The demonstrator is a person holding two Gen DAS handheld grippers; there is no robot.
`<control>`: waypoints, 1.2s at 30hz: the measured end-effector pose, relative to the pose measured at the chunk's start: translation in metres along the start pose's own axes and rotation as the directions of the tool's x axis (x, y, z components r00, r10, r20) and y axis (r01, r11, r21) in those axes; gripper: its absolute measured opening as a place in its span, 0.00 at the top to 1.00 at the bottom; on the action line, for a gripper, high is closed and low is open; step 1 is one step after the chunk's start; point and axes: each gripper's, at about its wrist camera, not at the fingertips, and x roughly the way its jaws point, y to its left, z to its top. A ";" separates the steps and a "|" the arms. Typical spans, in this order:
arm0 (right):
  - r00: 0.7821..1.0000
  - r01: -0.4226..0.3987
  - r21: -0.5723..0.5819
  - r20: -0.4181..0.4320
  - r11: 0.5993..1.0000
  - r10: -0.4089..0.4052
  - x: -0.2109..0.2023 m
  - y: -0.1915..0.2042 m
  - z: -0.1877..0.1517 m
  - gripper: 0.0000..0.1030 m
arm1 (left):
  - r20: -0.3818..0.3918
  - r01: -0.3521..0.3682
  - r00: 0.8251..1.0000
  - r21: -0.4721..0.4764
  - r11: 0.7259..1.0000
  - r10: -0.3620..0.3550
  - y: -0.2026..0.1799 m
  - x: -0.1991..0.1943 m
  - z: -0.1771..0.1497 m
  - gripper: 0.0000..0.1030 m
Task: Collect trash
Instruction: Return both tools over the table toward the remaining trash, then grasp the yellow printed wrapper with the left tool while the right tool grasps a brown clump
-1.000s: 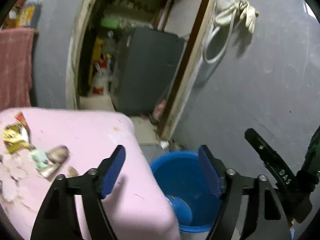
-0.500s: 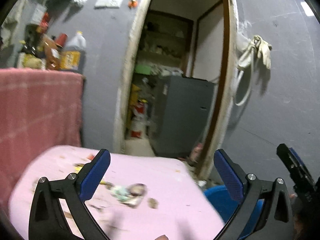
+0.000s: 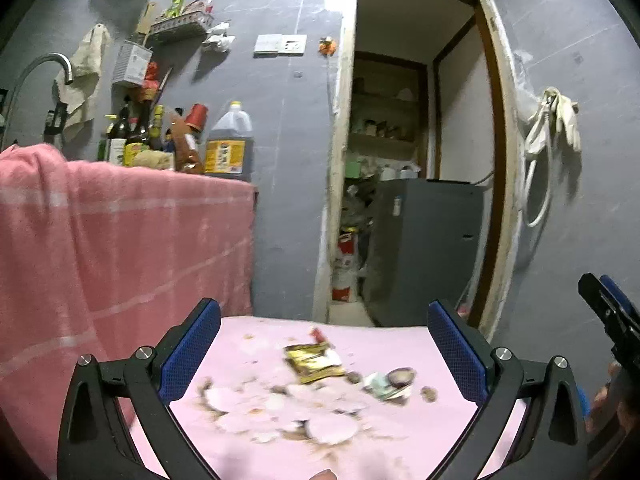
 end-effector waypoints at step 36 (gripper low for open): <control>0.671 -0.097 0.039 -0.735 0.995 0.094 0.156 0.022 -0.112 0.33 | -0.525 -0.050 0.850 -0.012 0.999 0.037 0.045 0.133 -0.067 0.02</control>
